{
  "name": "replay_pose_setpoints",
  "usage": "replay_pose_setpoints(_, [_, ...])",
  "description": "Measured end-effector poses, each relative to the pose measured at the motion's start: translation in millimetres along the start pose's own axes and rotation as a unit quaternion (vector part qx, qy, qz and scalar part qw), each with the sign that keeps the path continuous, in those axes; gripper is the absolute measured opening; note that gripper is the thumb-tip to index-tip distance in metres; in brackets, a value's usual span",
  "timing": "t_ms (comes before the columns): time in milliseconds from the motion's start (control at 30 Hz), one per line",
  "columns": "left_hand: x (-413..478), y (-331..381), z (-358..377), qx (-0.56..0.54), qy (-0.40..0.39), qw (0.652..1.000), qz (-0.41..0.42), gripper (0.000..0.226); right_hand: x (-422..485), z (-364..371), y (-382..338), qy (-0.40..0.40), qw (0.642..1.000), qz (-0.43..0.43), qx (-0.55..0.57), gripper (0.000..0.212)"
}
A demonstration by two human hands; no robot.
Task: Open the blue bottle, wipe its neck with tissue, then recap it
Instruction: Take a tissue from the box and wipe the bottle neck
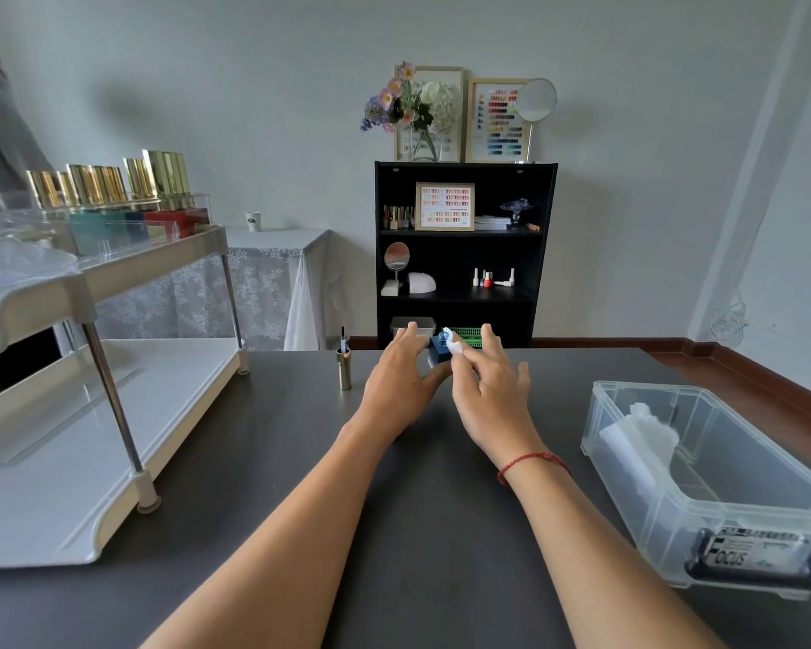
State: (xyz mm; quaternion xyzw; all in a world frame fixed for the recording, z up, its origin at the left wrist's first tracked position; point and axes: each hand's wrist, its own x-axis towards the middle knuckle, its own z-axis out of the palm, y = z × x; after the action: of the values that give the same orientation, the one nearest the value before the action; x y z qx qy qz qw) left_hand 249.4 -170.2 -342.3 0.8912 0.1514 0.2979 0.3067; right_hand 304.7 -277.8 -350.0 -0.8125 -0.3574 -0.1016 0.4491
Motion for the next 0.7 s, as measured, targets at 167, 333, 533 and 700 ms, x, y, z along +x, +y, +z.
replay_pose_setpoints(167, [-2.7,2.7,0.6,-0.003,-0.037,0.999,0.028,0.048,1.5,0.0,1.8,-0.013,1.0,0.015,0.011,0.042])
replay_pose_setpoints(333, [-2.1,-2.1,-0.2,0.016,-0.016,1.0,-0.009,0.049,2.2,1.5,3.3,-0.028,0.999,0.017,0.005,0.04])
replay_pose_setpoints(533, [0.2,-5.7,3.7,0.035,0.002,0.998,-0.047,0.044,1.8,1.8,1.7,-0.027,0.999,0.015,-0.014,0.038])
replay_pose_setpoints(700, [-0.8,-5.2,4.3,0.048,0.002,0.997,-0.056,0.031,1.6,1.7,2.0,-0.048,0.998,0.027,-0.034,0.042])
